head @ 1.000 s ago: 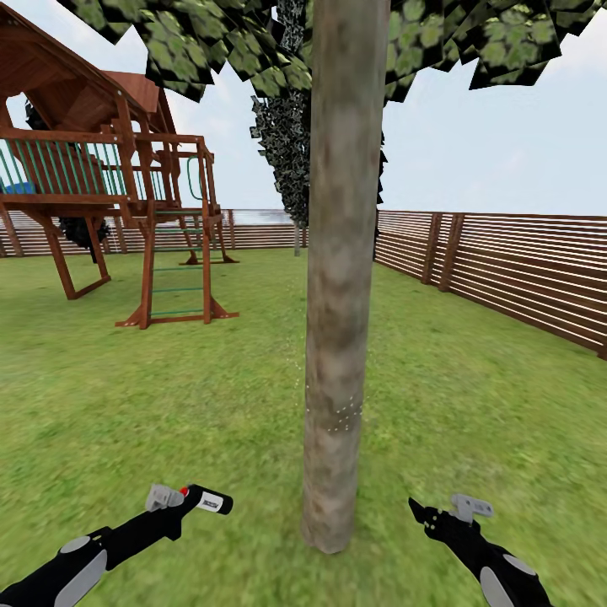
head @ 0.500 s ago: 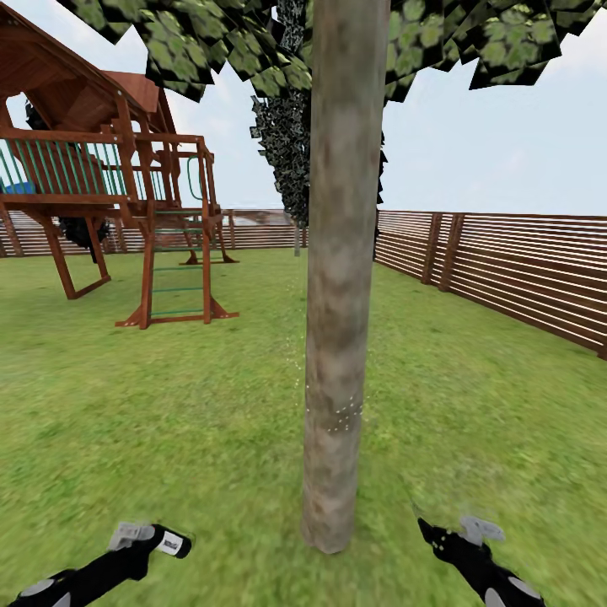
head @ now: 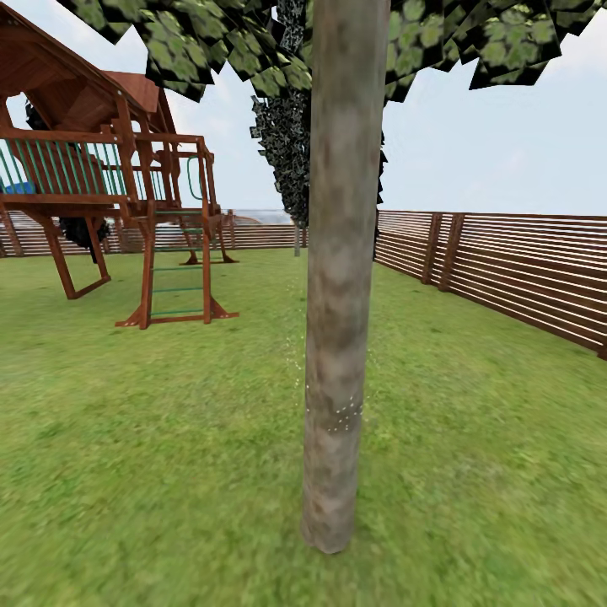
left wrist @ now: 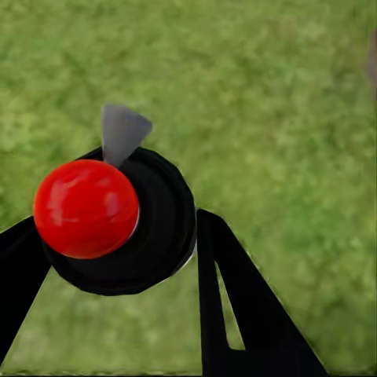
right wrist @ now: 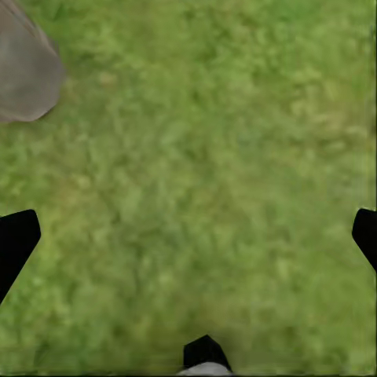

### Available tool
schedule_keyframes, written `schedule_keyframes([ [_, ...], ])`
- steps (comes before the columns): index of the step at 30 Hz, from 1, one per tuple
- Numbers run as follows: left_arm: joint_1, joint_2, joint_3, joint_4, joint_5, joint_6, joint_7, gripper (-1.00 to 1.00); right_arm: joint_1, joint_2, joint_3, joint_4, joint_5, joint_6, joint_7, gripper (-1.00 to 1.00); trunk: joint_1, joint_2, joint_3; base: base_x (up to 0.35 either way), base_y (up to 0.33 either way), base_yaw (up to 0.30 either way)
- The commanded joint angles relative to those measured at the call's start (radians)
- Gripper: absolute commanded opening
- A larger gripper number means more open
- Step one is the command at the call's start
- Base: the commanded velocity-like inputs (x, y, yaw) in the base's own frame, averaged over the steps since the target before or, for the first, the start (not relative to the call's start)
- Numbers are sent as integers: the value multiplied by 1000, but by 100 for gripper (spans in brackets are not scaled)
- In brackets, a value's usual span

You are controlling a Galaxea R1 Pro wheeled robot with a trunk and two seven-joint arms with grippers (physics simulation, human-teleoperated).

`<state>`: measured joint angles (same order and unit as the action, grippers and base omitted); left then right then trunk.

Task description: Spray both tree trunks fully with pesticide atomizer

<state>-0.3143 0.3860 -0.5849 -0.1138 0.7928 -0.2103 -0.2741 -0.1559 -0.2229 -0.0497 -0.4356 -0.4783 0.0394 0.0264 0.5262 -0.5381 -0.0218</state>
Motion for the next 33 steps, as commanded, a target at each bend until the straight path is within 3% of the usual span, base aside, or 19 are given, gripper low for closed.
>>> schedule_keyframes([
  [1, 9, -3, -6, 0, 11, -3, 0, -100, -1, -3, -4, 27, -8, -2, 3, 100, 0, -2, -2, 0, 0, 0],
  [9, 70, -41, -11, 1, 3, -3, 14, -100, -1, -40, -3, 202, -7, -14, 3, 100, 0, -2, -2, 0, 0, 0],
  [12, 86, -67, -12, 2, 2, -2, 57, -100, 1, -55, -2, 270, -7, -15, 3, 100, 0, -2, -2, 0, 0, 0],
  [15, 108, -75, -13, 2, 2, -3, 103, -100, 3, -63, 1, 331, -7, -15, 3, 100, 0, -2, -2, 0, 0, 0],
  [24, 121, -84, -13, 2, 2, -1, 121, -100, 50, -70, 4, 352, -6, -15, 3, 100, 0, -2, -2, 0, 0, 0],
  [28, 121, -95, -13, 2, 2, 1, 121, -100, 51, -58, 1, 351, -12, -13, 3, 100, 0, -2, -2, 0, 0, 0],
  [31, 121, -109, -13, 2, 2, 1, 122, -100, 51, -9, 3, 356, -10, -11, 3, 100, 0, -2, -2, 0, 0, 0],
  [33, 121, -115, -13, 2, 2, 2, 121, -100, 52, 11, 4, 361, -8, -10, 3, 100, 0, -2, -2, 0, 0, 0],
])
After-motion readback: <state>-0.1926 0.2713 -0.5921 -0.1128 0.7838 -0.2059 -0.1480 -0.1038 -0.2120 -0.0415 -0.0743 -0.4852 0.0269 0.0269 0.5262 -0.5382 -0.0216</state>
